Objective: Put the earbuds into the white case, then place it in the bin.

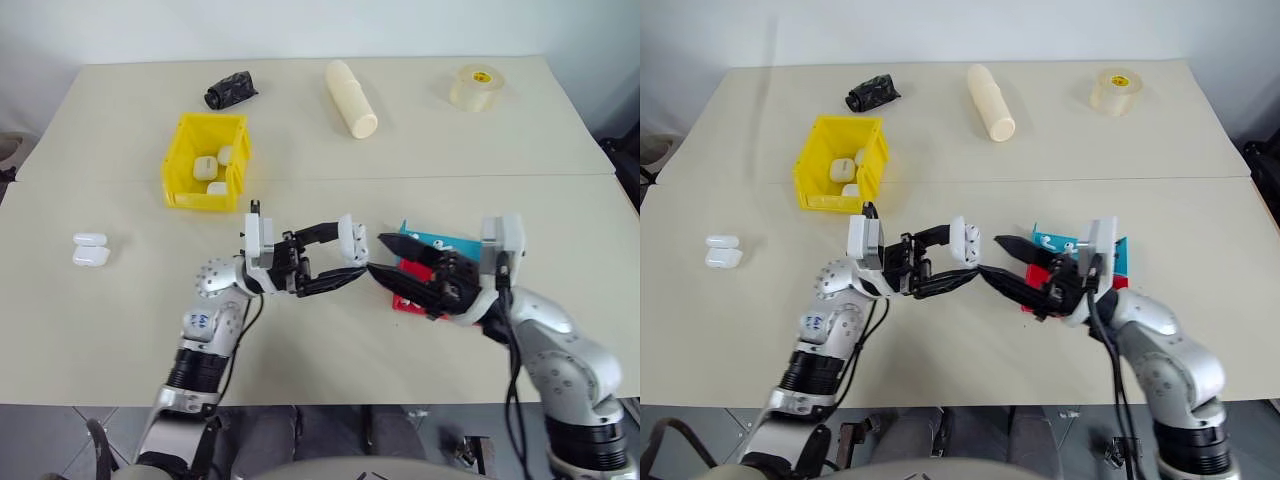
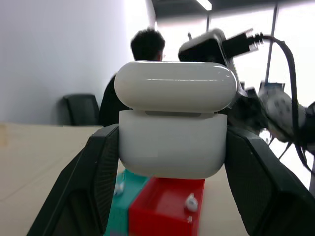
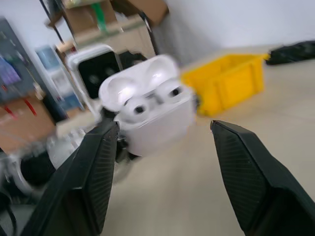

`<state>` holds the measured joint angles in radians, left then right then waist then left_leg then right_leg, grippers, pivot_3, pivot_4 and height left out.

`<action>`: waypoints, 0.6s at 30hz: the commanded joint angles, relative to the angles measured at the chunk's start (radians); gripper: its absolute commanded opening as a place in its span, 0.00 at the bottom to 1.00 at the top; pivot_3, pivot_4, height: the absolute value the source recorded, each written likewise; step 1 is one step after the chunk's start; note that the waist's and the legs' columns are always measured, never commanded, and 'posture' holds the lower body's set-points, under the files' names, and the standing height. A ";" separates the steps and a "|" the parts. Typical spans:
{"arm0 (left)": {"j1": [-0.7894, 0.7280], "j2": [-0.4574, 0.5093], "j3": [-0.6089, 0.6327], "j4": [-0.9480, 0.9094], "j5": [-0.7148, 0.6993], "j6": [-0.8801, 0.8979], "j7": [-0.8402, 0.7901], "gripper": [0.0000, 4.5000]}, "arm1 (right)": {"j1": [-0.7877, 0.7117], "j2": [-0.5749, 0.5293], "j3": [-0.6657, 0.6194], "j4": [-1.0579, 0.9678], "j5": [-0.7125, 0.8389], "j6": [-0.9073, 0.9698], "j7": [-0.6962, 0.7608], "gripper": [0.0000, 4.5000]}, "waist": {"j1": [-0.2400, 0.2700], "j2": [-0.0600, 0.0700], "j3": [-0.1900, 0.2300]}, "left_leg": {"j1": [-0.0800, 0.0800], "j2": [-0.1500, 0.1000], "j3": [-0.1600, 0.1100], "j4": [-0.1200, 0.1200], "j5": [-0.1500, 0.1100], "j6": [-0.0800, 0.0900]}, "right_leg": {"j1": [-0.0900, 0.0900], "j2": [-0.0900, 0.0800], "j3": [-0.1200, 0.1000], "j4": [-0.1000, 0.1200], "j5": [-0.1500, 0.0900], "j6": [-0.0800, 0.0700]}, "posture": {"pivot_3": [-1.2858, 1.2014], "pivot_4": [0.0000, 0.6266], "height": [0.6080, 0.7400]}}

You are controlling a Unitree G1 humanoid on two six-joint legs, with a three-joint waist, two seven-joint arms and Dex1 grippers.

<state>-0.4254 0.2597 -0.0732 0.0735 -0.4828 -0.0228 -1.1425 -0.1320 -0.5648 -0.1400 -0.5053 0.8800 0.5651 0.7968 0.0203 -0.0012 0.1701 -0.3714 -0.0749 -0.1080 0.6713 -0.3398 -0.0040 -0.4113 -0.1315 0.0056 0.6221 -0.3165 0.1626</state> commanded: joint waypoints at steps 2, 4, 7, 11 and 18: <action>-0.027 0.110 -0.039 -0.051 0.120 0.016 0.013 0.62 | -0.070 -0.112 0.011 -0.029 -0.016 0.028 0.074 0.40 | 0.000 0.000 0.000 | 0.000 0.000 0.000 -0.001 0.000 0.000 | 0.000 0.000 0.000 0.000 0.000 0.000 | 0.52 0.24 1.00; -0.042 0.138 -0.062 -0.062 0.146 0.032 0.012 0.62 | -0.113 -0.138 0.044 -0.028 -0.032 0.040 0.088 0.25 | 0.002 0.000 0.000 | 0.000 0.000 0.000 -0.001 0.000 0.000 | 0.000 0.000 0.000 0.000 0.000 0.000 | 0.52 0.24 1.00; -0.063 0.169 -0.113 -0.084 0.221 0.070 0.037 0.62 | -0.185 -0.140 0.104 -0.029 -0.054 0.063 0.088 0.01 | 0.003 0.000 0.000 | 0.000 0.000 0.000 -0.001 0.000 0.000 | 0.000 -0.001 0.000 0.000 0.000 0.000 | 0.52 0.24 1.00; -0.085 0.159 -0.169 -0.117 0.257 0.119 0.057 0.62 | -0.268 -0.117 0.194 -0.033 -0.073 0.112 0.074 0.00 | 0.003 0.000 0.000 | 0.000 0.000 0.000 -0.001 0.000 0.000 | 0.000 -0.001 0.000 0.000 0.000 0.000 | 0.52 0.24 1.00; -0.094 0.126 -0.188 -0.149 0.255 0.132 0.084 0.62 | -0.307 -0.098 0.290 -0.009 -0.135 0.184 0.033 0.00 | 0.003 -0.001 0.000 | -0.001 0.000 -0.001 -0.001 0.000 0.000 | 0.000 -0.001 0.000 0.000 0.000 0.000 | 0.52 0.24 1.00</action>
<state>-0.5061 0.3927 -0.2645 -0.0326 -0.2195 0.1177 -1.0668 -0.4287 -0.6633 0.1562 -0.5055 0.7553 0.7447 0.8388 0.0233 -0.0018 0.1704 -0.3720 -0.0749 -0.1087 0.6701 -0.3398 -0.0039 -0.4114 -0.1324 0.0051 0.6219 -0.3165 0.1626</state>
